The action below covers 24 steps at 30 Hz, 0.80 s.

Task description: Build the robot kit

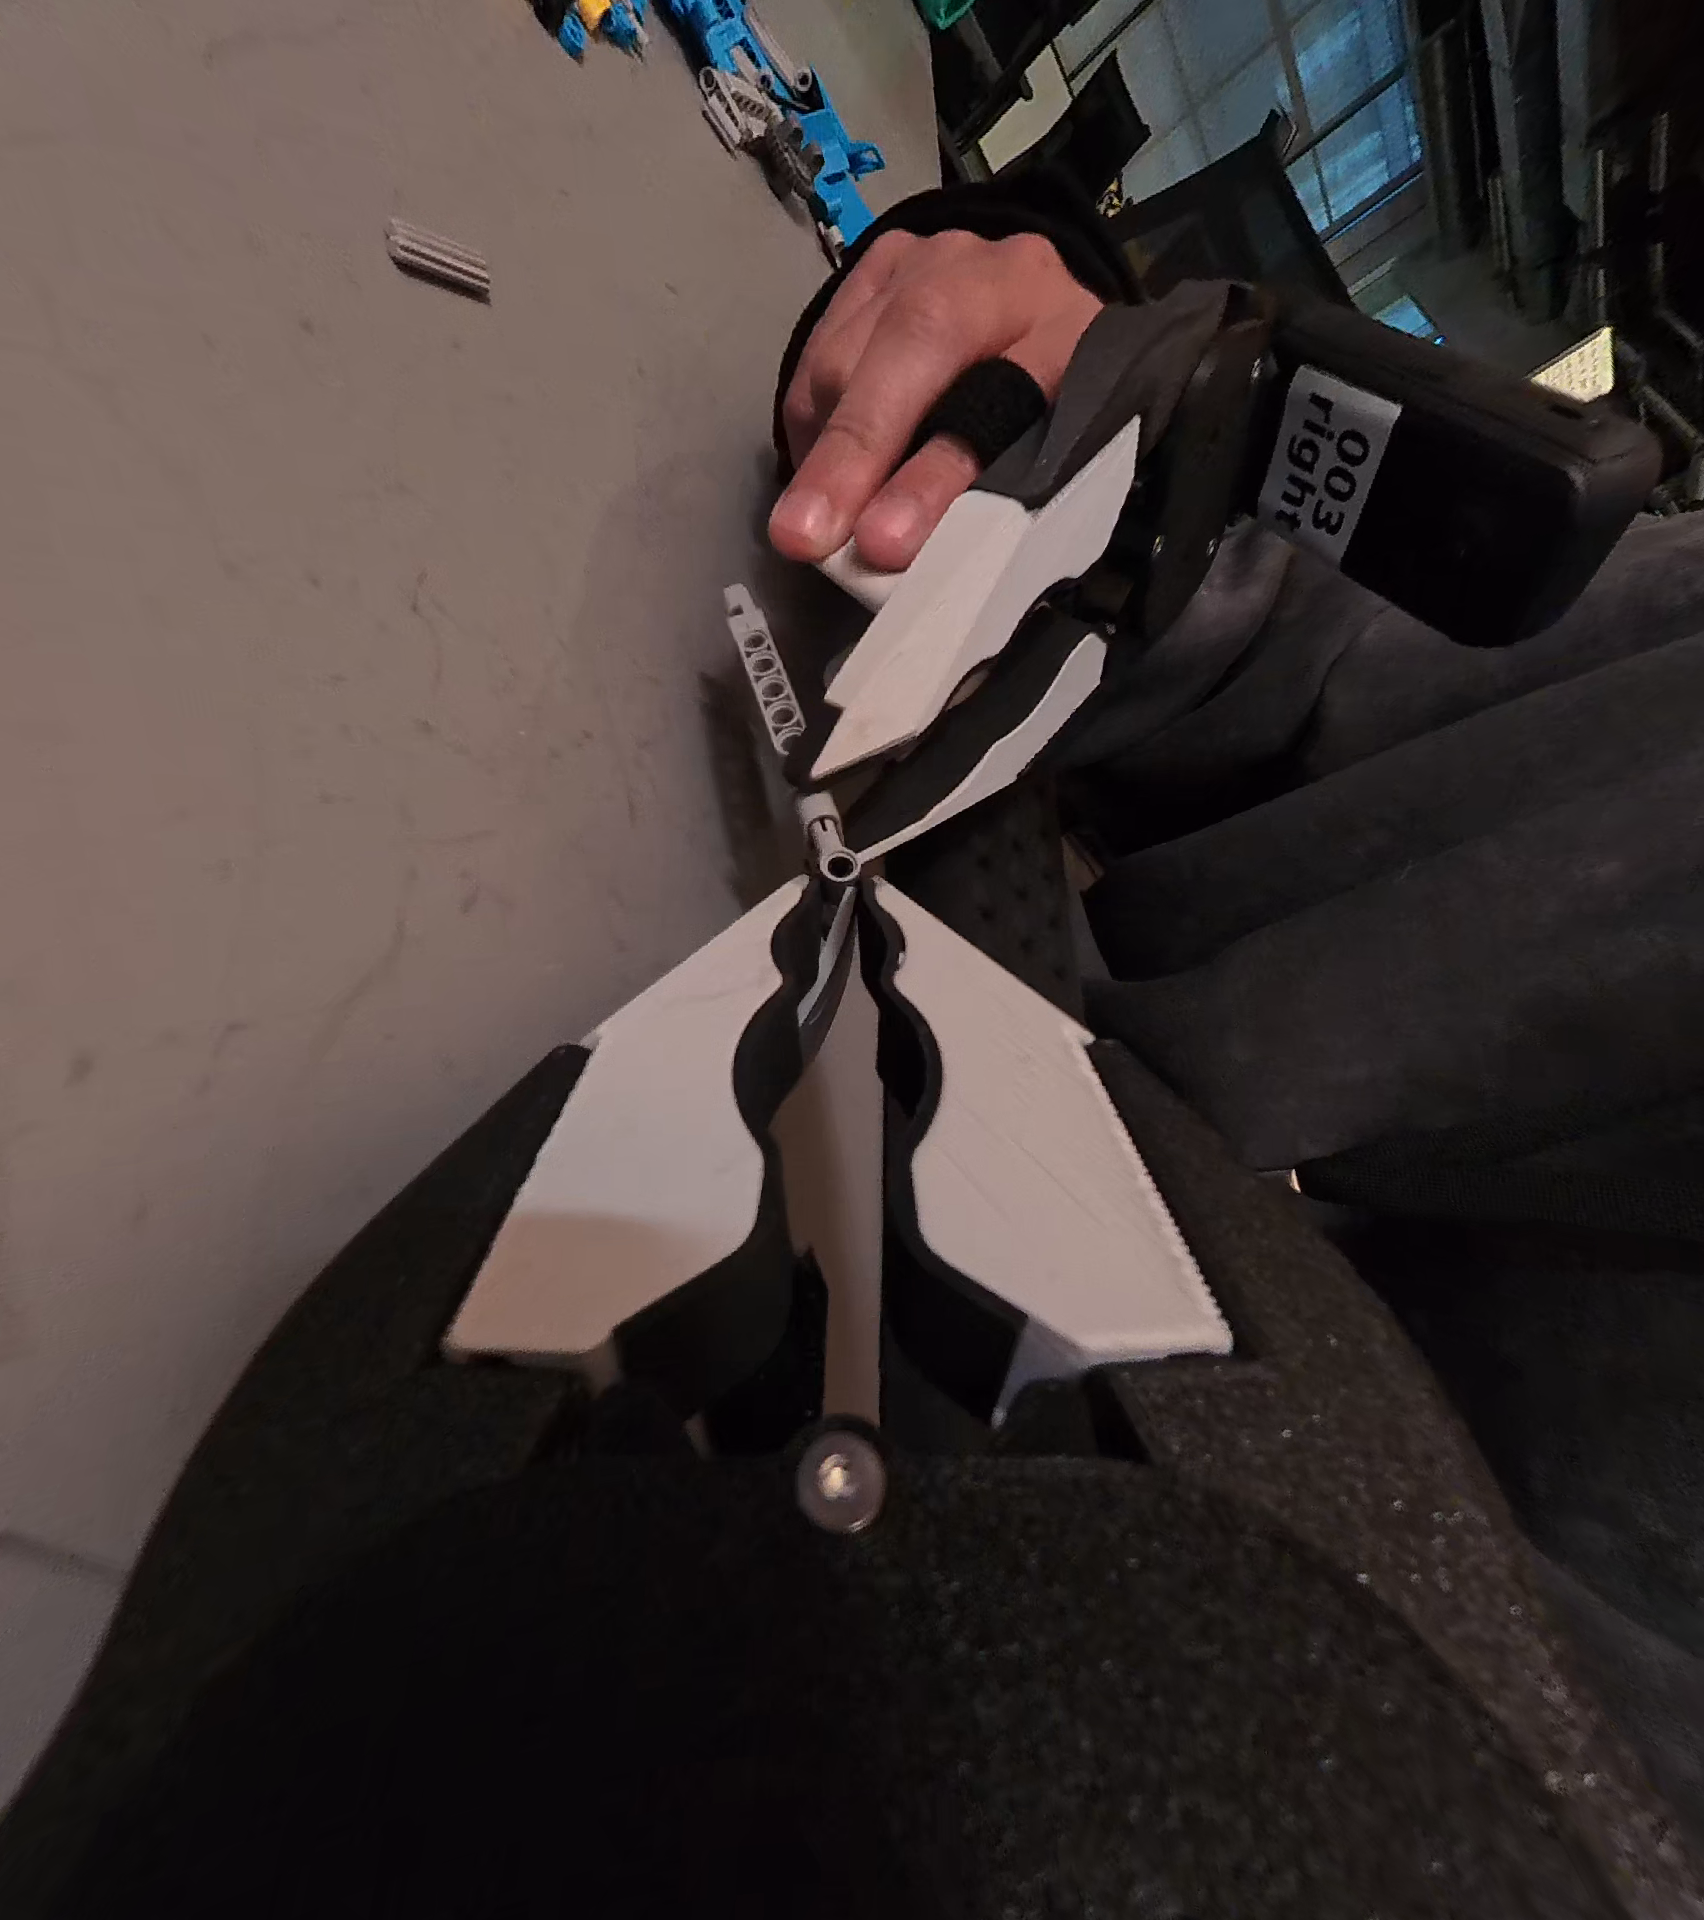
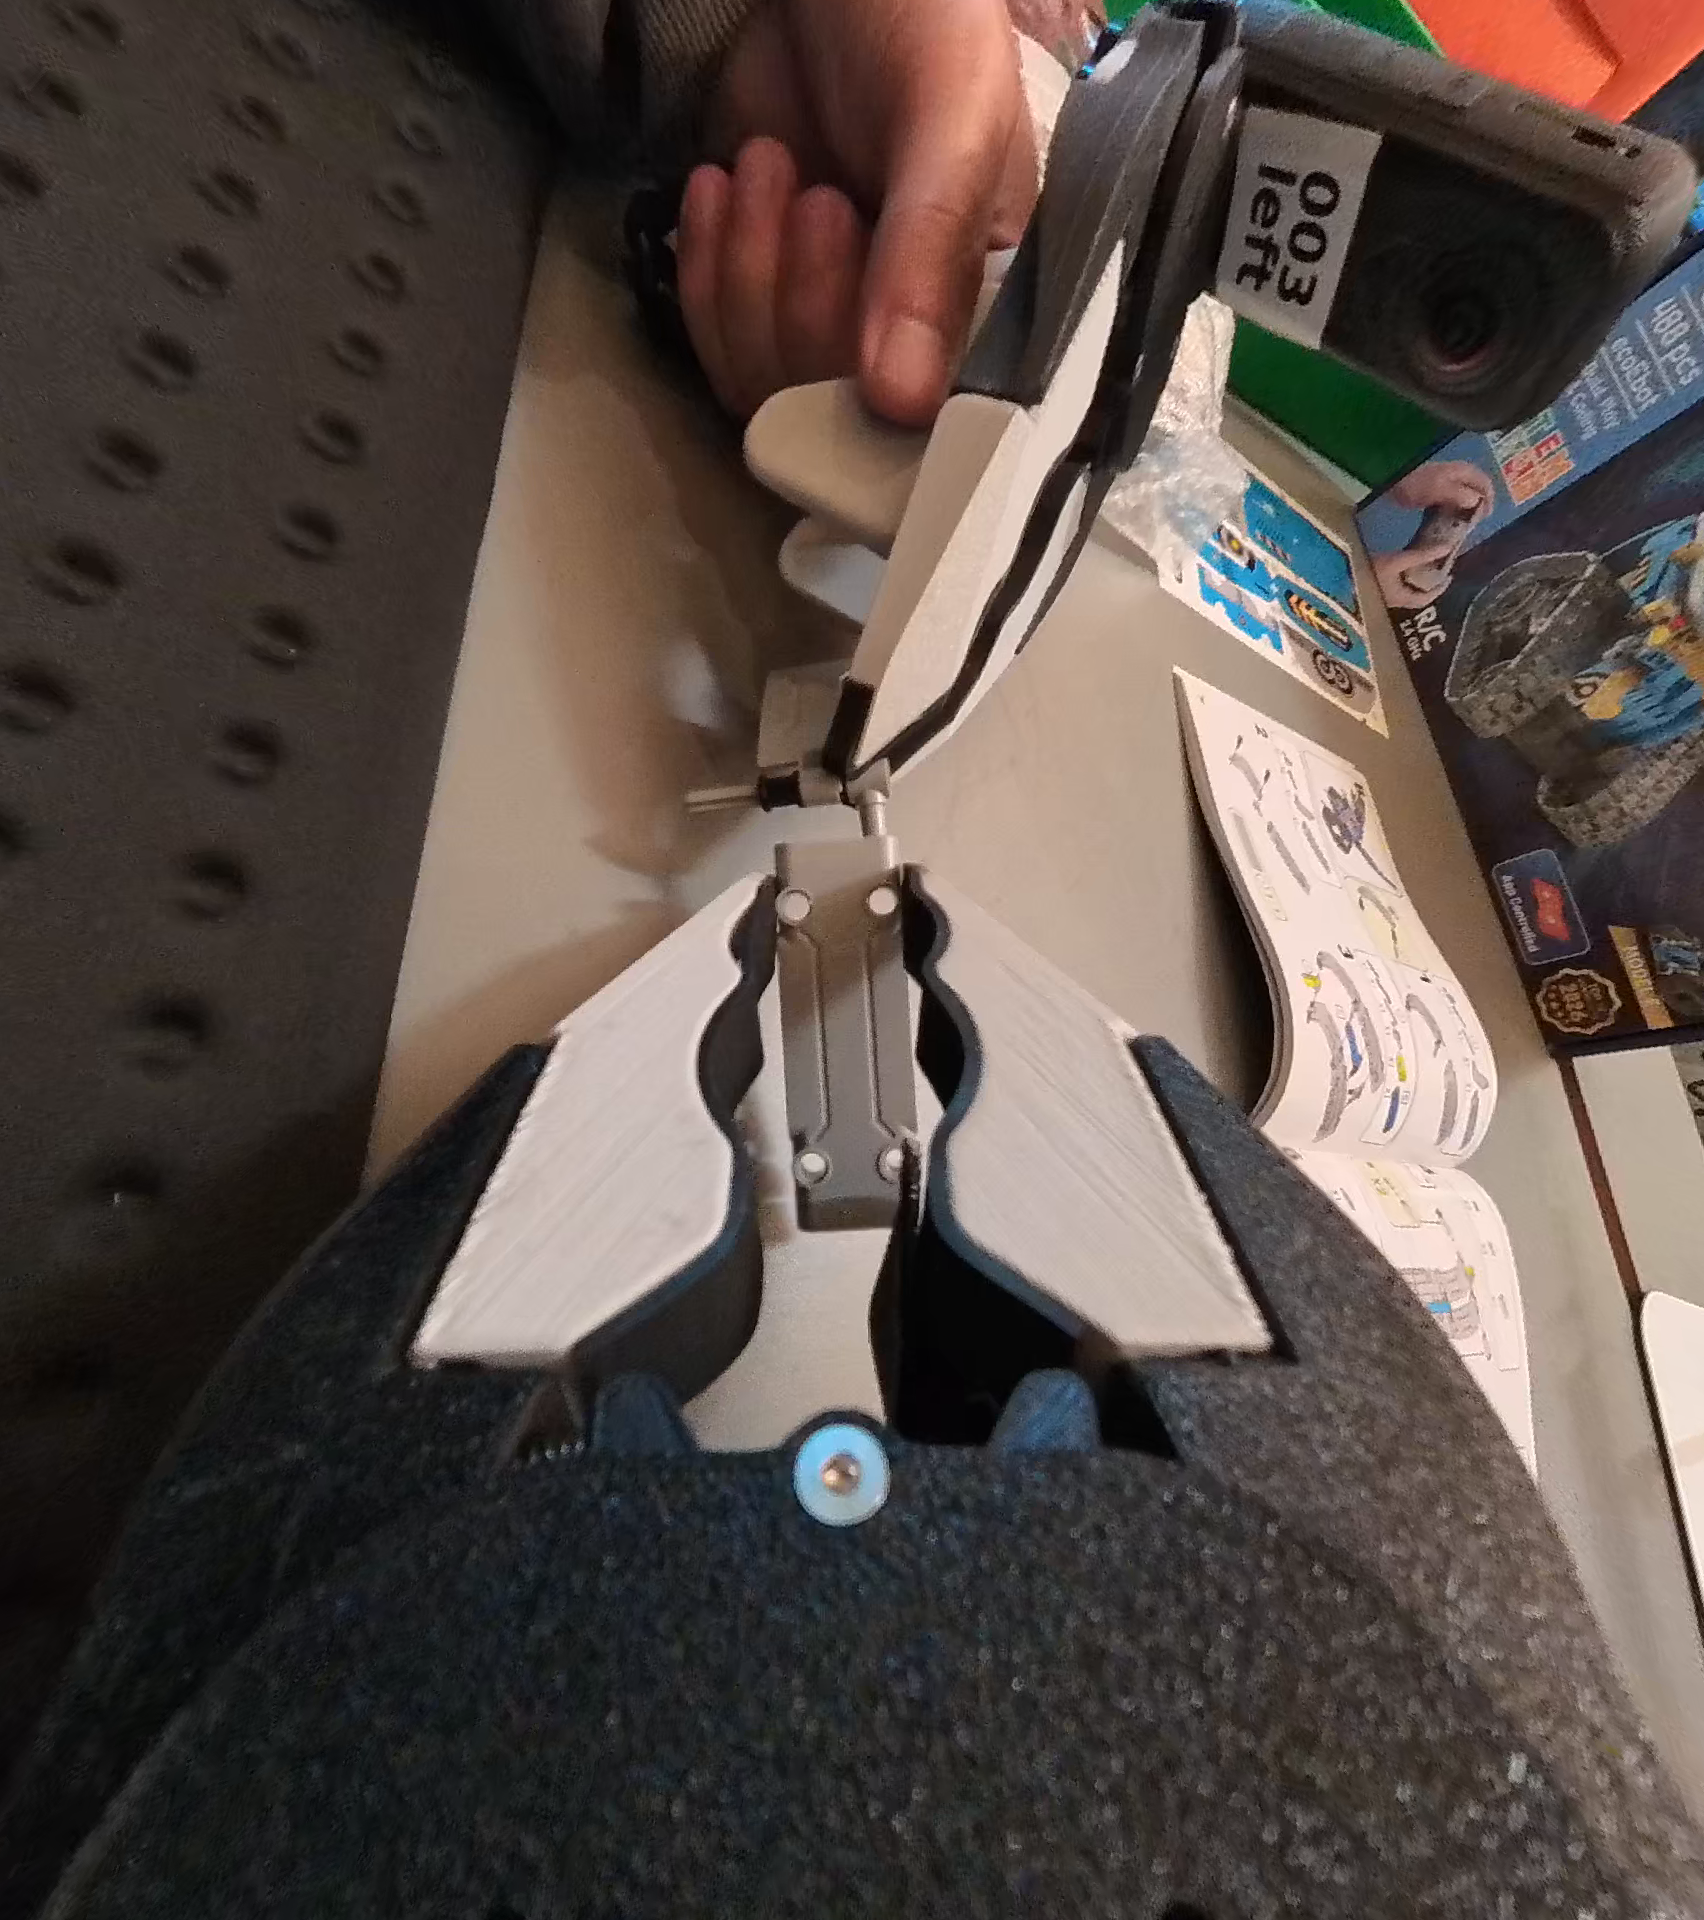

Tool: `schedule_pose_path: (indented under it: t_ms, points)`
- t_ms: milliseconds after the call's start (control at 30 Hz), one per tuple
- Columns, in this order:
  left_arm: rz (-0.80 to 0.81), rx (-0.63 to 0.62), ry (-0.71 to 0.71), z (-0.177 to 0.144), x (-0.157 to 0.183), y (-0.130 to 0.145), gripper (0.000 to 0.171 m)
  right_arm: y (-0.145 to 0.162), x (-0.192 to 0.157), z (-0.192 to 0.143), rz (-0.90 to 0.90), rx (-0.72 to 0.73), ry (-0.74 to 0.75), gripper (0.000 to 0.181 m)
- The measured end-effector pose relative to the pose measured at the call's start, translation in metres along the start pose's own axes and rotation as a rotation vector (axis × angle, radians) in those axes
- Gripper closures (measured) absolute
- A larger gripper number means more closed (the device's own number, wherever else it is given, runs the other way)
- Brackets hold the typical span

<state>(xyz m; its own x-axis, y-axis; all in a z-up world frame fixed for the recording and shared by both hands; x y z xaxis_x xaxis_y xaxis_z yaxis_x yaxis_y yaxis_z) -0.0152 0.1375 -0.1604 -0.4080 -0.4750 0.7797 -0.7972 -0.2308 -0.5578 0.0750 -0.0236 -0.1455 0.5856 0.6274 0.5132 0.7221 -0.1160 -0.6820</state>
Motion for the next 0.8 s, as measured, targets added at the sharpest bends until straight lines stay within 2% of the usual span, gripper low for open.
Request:
schedule_pose_path:
  t_ms: [233,433,633,800]
  points:
    - [-0.006,0.006,0.040,-0.0009,0.0012,-0.0005,0.168,-0.0019,0.0001,0.0010,0.005,0.013,-0.005,0.160]
    - [-0.012,0.001,-0.033,0.0004,-0.0021,-0.0001,0.167,-0.0013,-0.0026,0.0063,-0.037,-0.063,0.023,0.160]
    - [-0.026,0.018,0.002,-0.0014,-0.0017,-0.0010,0.168,-0.0046,-0.0019,0.0057,-0.045,-0.051,0.042,0.160]
    - [-0.039,0.002,-0.016,0.0003,-0.0029,0.0000,0.167,-0.0068,-0.0070,0.0088,-0.153,-0.104,0.086,0.160]
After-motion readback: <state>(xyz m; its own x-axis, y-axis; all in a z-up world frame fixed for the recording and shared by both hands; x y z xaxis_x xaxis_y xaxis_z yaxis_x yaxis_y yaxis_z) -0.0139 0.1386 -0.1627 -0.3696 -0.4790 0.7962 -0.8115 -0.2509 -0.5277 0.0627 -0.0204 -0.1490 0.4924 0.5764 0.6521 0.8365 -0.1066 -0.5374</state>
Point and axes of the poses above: each gripper's, where its closed fingertips meet, z out along the fingers, y out of its underside, x = y × z across the jaws, the point moved 10 cm from there along -z, back along the fingers
